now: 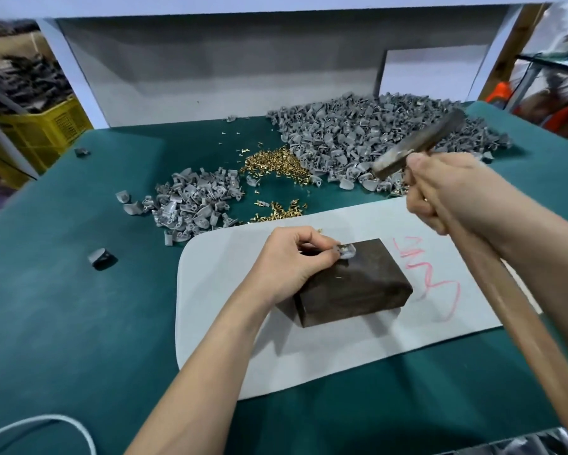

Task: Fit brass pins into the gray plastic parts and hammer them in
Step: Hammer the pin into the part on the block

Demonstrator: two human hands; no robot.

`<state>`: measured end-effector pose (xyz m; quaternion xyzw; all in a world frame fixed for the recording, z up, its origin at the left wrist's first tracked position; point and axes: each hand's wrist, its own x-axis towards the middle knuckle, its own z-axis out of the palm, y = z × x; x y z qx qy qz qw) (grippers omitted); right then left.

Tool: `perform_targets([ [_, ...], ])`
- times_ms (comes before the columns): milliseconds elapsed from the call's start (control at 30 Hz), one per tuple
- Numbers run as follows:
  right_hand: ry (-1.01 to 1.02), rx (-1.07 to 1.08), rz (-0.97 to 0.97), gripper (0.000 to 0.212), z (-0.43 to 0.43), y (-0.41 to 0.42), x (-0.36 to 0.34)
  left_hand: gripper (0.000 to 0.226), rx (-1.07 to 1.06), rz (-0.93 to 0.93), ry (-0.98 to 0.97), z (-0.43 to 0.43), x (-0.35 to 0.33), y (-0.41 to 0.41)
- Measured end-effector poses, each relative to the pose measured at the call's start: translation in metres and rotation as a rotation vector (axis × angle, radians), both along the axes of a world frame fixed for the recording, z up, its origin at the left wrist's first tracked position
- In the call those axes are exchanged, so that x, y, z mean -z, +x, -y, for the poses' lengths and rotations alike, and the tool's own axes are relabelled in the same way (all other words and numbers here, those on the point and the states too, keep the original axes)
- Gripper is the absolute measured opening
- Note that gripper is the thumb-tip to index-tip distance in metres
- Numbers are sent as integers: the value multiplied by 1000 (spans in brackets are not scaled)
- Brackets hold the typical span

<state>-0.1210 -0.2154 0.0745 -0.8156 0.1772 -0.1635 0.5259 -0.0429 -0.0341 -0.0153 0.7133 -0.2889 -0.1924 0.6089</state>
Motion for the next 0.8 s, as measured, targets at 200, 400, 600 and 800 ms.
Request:
perform_targets([
  [200,1034,-111,-13,30,45,15,73,17,-5,-28,-1,0,-1,-1],
  [400,1321,-166,220,23,73,6,98,15,-28,-45,16,-1,-3,-2],
  [600,1253,-210,153,21,70,11,99,14,-62,-65,39,1,-5,-3],
  [800,1331,-191,154,29,70,16,101,18,-48,-43,116,4,-13,-7],
])
